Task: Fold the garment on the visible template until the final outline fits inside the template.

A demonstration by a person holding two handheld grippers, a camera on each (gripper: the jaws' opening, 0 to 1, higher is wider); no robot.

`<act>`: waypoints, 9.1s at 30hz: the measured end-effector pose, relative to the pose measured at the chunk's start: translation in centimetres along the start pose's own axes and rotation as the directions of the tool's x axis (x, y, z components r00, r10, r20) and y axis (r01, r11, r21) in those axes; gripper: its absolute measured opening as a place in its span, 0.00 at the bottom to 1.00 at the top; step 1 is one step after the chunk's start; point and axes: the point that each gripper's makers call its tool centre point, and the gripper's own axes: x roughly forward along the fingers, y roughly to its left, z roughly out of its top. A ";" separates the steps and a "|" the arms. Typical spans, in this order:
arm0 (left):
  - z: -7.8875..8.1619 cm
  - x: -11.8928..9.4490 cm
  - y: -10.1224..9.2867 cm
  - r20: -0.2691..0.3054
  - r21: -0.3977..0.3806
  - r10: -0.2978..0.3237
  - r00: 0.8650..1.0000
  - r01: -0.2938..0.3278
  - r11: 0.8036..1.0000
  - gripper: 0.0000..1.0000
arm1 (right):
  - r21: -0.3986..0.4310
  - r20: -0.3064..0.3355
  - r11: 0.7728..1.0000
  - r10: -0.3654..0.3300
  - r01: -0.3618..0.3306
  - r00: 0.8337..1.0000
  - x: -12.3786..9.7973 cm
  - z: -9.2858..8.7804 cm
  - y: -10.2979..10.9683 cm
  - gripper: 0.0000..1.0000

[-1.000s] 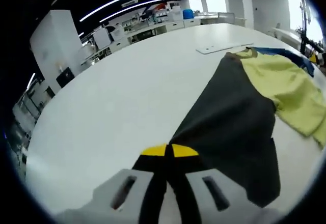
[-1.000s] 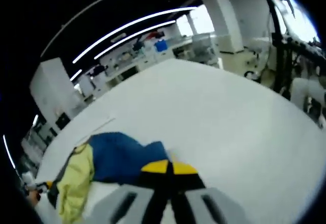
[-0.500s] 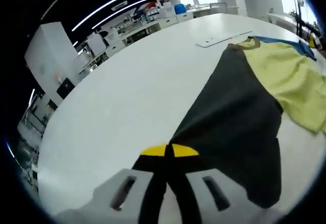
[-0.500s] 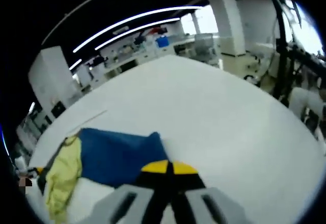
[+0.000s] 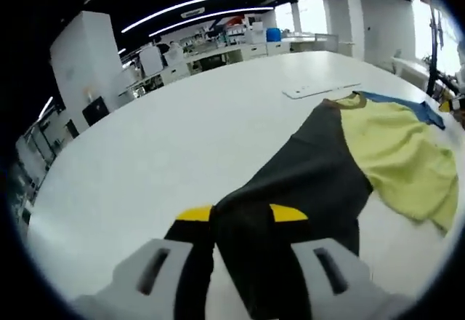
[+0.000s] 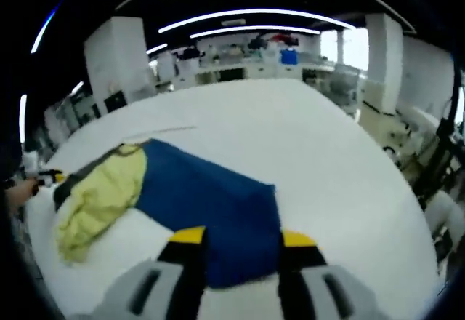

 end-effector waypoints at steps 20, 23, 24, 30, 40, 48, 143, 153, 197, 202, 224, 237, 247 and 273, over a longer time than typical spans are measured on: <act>2.0 -6.6 -10.9 0.128 -0.012 -0.280 0.951 0.284 0.959 0.84 | -0.154 -0.141 0.978 0.121 -0.143 0.983 0.0 -3.4 3.0 0.60; 2.0 -7.3 -12.7 0.134 -0.006 -0.314 0.940 0.318 0.948 0.87 | -0.165 -0.156 0.975 0.121 -0.146 0.980 0.0 -3.7 3.2 0.59; 1.9 -7.6 -13.3 0.136 -0.003 -0.326 0.935 0.330 0.944 0.86 | -0.165 -0.158 0.975 0.123 -0.149 0.980 0.0 -3.8 3.3 0.58; 1.4 -9.0 -18.0 0.142 -0.015 -0.400 0.905 0.406 0.914 0.83 | -0.200 -0.168 0.968 0.115 -0.149 0.979 -0.1 -4.1 3.6 0.50; 0.0 -10.1 -23.9 0.121 -0.025 -0.463 0.878 0.469 0.883 0.67 | -0.291 -0.191 0.946 0.090 -0.144 0.977 0.0 -4.6 3.9 0.27; -1.1 -10.0 -27.5 0.080 0.026 -0.490 0.868 0.489 0.872 0.51 | -0.342 -0.223 0.931 0.049 -0.125 0.974 0.0 -5.1 3.3 0.13; 2.7 -10.7 -29.3 0.164 0.088 -0.515 0.842 0.507 0.857 0.40 | -0.106 0.045 0.944 0.318 -0.312 0.947 -6.4 0.7 7.4 0.99; 3.5 -9.4 -33.1 0.134 0.137 -0.588 0.798 0.573 0.808 0.34 | -0.160 -0.004 0.882 0.449 -0.444 0.893 -7.5 -0.8 12.3 0.99; 2.9 -8.5 -33.0 -0.017 0.019 -0.622 0.783 0.622 0.783 0.01 | -0.274 -0.065 0.806 0.529 -0.524 0.846 -6.5 -4.3 19.2 0.86; 2.6 -7.6 -30.8 0.037 -0.193 -0.627 0.778 0.621 0.760 0.01 | -0.262 -0.065 0.807 0.532 -0.529 0.844 -6.4 -4.2 19.7 0.84; 0.2 -3.0 -26.3 0.003 -0.224 -0.524 0.852 0.511 0.830 0.08 | -0.193 -0.087 0.817 0.537 -0.543 0.839 -5.6 -5.0 20.7 0.67; 2.1 -6.1 -23.4 0.091 -0.109 -0.456 0.885 0.464 0.879 0.25 | -0.171 -0.093 0.802 0.566 -0.573 0.819 -5.9 -5.0 22.9 0.60; 0.0 -9.2 -21.4 0.093 -0.184 -0.389 0.917 0.400 0.898 0.33 | -0.164 -0.106 0.792 0.578 -0.588 0.809 -5.7 -5.3 25.2 0.49; -7.2 -12.6 -23.9 -0.033 -0.323 -0.338 0.941 0.310 0.894 0.27 | -0.077 -0.130 0.826 0.546 -0.558 0.827 -3.5 -7.5 31.0 0.25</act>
